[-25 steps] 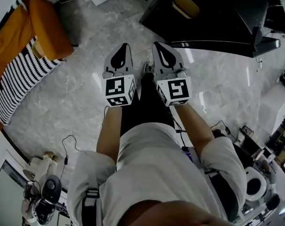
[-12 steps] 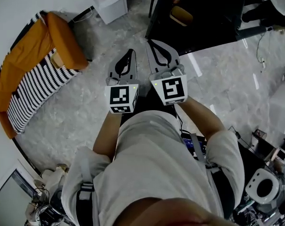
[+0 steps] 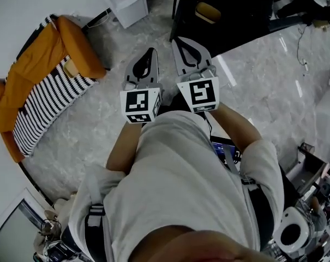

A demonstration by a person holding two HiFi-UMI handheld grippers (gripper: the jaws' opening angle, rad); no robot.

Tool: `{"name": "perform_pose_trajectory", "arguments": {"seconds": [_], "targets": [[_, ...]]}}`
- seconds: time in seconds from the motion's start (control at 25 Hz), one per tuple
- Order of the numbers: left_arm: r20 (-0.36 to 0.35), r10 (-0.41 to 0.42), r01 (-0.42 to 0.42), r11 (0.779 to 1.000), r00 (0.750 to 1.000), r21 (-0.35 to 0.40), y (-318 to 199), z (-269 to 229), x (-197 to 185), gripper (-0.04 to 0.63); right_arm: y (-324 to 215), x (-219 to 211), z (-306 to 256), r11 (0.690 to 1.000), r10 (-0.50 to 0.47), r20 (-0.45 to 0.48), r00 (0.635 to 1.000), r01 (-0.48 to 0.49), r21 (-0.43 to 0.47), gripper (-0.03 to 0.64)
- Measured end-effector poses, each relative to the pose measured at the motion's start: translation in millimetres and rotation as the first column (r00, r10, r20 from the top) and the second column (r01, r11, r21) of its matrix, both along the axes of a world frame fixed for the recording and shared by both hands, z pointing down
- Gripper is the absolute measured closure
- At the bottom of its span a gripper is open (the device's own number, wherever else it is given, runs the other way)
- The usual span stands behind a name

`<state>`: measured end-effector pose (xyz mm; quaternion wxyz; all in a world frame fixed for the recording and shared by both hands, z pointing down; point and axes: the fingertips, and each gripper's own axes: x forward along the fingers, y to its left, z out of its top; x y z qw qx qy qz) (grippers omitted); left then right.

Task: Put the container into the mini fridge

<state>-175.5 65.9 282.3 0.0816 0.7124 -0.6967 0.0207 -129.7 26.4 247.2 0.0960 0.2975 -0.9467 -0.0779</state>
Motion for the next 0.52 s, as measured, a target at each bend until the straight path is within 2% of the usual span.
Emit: {"name": "perform_pose_trajectory", "arguments": {"seconds": [0.28,0.52], "targets": [[-0.022,-0.003,0.004,1.000,1.000,0.024,13,-4,-5,0.583,13,2,-4,1.000,0.020,-0.014,1.000,-0.020,0.020,0.580],[-0.006,0.010,-0.010,0.999,1.000,0.043,15,-11,-8,0.583,15,-3,-8,0.999,0.034,-0.009,0.999,-0.034,0.021,0.580]]}}
